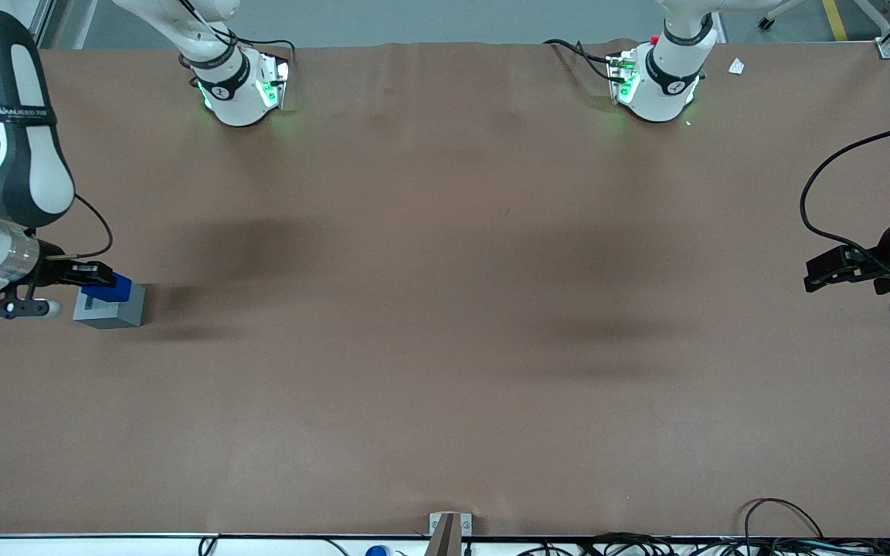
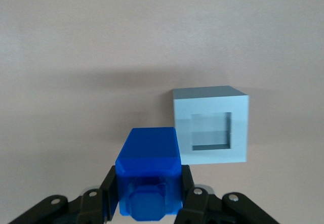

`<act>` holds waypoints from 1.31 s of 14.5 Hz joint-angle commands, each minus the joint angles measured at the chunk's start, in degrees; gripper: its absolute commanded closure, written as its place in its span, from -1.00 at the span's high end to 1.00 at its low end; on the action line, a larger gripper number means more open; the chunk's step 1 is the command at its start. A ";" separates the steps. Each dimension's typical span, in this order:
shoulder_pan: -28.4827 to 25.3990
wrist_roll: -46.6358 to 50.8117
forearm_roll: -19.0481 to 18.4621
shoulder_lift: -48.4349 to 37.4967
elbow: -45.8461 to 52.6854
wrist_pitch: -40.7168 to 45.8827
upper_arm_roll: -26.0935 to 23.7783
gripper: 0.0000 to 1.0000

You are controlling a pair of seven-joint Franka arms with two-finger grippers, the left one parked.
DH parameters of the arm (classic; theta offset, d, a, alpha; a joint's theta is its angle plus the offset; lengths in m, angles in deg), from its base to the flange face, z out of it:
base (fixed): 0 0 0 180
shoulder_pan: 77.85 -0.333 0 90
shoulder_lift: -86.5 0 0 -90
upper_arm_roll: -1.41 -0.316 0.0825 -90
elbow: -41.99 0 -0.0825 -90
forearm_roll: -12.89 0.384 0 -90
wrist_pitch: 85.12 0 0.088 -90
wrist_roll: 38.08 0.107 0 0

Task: Insert blue part into gray base with right arm
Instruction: 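Carry the blue cube over the gray base's opening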

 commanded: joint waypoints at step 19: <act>6.45 -6.87 -0.84 6.15 1.66 -6.16 -0.91 -0.88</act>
